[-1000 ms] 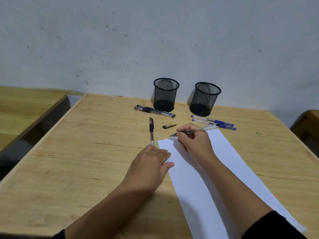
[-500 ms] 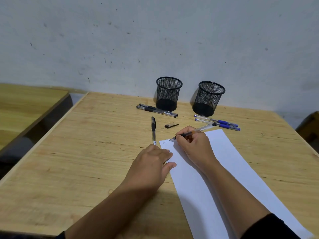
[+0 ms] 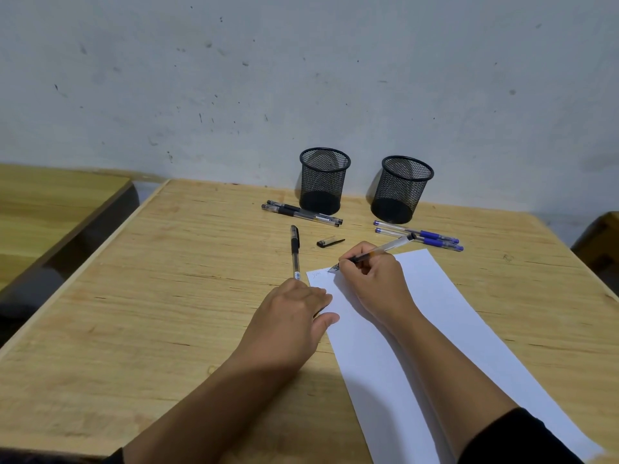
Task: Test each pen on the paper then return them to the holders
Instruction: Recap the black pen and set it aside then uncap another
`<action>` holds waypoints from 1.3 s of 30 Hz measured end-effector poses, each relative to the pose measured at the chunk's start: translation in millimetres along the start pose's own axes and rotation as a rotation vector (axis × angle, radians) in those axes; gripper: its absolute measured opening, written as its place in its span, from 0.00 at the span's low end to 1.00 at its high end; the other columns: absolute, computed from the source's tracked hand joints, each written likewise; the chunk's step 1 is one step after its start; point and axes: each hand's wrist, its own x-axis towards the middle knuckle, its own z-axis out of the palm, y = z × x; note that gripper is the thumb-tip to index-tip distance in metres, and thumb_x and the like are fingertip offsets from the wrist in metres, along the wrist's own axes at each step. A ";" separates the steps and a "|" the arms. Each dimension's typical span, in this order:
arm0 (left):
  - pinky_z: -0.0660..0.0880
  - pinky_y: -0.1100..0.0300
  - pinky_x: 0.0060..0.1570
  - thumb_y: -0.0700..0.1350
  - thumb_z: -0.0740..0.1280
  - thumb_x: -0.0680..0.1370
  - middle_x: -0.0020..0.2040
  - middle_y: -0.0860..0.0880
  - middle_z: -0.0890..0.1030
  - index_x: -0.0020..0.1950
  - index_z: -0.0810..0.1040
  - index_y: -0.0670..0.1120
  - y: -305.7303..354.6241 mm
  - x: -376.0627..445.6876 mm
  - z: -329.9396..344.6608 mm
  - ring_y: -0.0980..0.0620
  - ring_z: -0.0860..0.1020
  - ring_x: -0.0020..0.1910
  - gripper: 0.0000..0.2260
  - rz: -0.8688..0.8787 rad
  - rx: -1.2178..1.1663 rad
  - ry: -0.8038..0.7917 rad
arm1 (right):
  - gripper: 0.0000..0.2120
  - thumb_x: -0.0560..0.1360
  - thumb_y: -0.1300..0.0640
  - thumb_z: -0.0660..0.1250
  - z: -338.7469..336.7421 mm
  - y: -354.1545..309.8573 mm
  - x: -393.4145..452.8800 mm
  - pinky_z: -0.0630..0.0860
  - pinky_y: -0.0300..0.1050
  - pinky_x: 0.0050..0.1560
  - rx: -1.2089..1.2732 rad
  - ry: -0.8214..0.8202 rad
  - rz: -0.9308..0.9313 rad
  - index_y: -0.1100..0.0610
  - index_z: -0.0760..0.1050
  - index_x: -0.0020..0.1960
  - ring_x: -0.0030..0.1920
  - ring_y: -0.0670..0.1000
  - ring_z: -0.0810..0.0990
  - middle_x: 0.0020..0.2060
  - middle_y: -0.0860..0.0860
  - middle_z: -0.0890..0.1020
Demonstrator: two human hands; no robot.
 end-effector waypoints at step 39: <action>0.63 0.67 0.50 0.51 0.64 0.76 0.52 0.57 0.80 0.55 0.79 0.51 0.7 14.5 -12.0 0.56 0.72 0.55 0.10 -0.074 -0.089 0.113 | 0.04 0.74 0.62 0.64 -6.6 -3.7 4.5 0.70 0.36 0.36 0.292 0.183 0.165 0.55 0.75 0.44 0.34 0.46 0.74 0.33 0.50 0.77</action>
